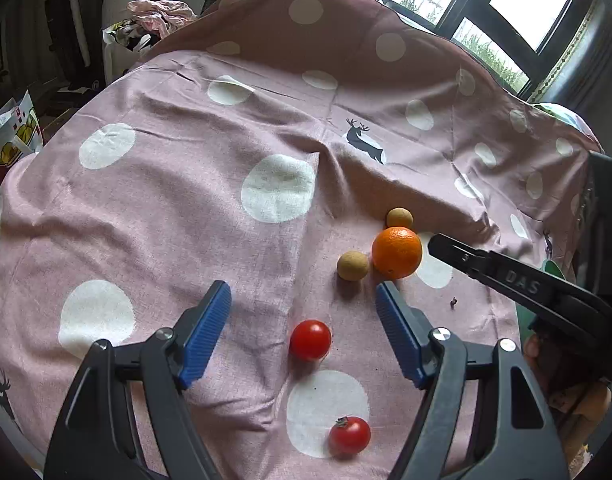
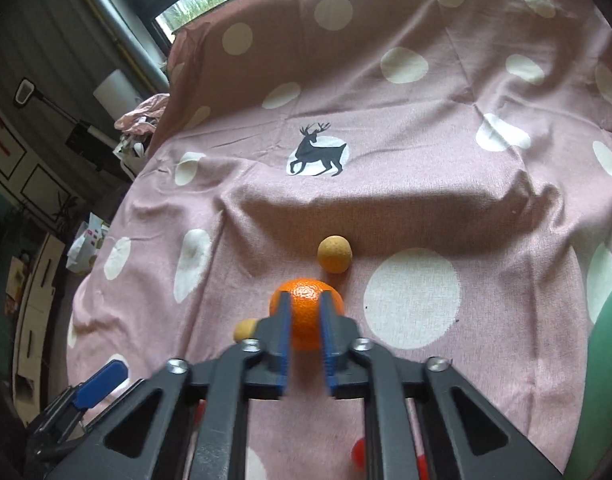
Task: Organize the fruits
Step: 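Close the right tool on the second orange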
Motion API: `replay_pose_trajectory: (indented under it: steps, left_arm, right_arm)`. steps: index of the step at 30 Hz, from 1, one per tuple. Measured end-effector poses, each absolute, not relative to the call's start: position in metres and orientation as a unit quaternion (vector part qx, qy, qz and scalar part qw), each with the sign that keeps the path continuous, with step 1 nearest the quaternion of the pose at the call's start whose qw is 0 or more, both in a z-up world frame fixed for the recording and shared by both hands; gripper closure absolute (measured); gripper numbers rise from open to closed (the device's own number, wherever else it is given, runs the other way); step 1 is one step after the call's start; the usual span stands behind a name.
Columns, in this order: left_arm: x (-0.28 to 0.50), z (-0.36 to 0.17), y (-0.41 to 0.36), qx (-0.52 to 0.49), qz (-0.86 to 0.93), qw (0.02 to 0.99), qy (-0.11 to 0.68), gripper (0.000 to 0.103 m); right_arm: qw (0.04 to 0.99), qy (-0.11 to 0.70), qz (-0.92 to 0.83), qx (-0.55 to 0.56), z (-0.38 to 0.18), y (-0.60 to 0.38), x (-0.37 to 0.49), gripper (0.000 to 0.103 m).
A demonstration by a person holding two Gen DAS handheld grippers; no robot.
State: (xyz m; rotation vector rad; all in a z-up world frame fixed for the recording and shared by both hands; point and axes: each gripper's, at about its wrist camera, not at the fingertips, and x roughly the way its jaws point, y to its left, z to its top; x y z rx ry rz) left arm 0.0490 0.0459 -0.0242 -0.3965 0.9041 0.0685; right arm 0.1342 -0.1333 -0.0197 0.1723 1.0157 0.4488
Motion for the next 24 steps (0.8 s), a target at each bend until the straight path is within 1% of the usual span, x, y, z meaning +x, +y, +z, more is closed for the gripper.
replay_pose_trajectory:
  steps: [3, 6, 7, 8, 9, 10, 11, 18, 24]
  left_arm:
    - [0.049, -0.025, 0.046, -0.192, 0.031, 0.88, 0.434, 0.029]
    - [0.047, -0.025, 0.049, -0.195, 0.035, 0.879, 0.434, 0.029]
    - [0.046, -0.024, 0.05, -0.194, 0.036, 0.879, 0.434, 0.029]
    - [0.046, -0.024, 0.051, -0.193, 0.039, 0.879, 0.434, 0.029]
    - [0.046, -0.025, 0.053, -0.193, 0.042, 0.878, 0.435, 0.029]
    - [0.046, -0.026, 0.056, -0.196, 0.046, 0.878, 0.435, 0.029]
    - [0.047, -0.026, 0.058, -0.198, 0.05, 0.876, 0.437, 0.029]
    - [0.05, -0.029, 0.062, -0.194, 0.052, 0.872, 0.447, 0.029]
    - [0.051, -0.03, 0.061, -0.192, 0.051, 0.871, 0.45, 0.029]
  right_arm:
    - [0.843, 0.492, 0.211, 0.05, -0.018, -0.128, 0.126, 0.097]
    - [0.847, 0.493, 0.187, 0.072, -0.023, -0.132, 0.132, 0.095]
    - [0.845, 0.494, 0.187, 0.085, -0.024, -0.134, 0.136, 0.091]
    - [0.844, 0.493, 0.189, 0.094, -0.025, -0.135, 0.141, 0.081]
    - [0.845, 0.492, 0.187, 0.097, -0.026, -0.135, 0.144, 0.074]
    - [0.846, 0.493, 0.181, 0.096, -0.028, -0.133, 0.148, 0.061]
    - [0.845, 0.495, 0.178, 0.094, -0.03, -0.13, 0.151, 0.059]
    - [0.831, 0.512, 0.192, 0.102, -0.053, -0.114, 0.167, 0.059]
    - [0.828, 0.511, 0.196, 0.121, -0.053, -0.122, 0.163, 0.059]
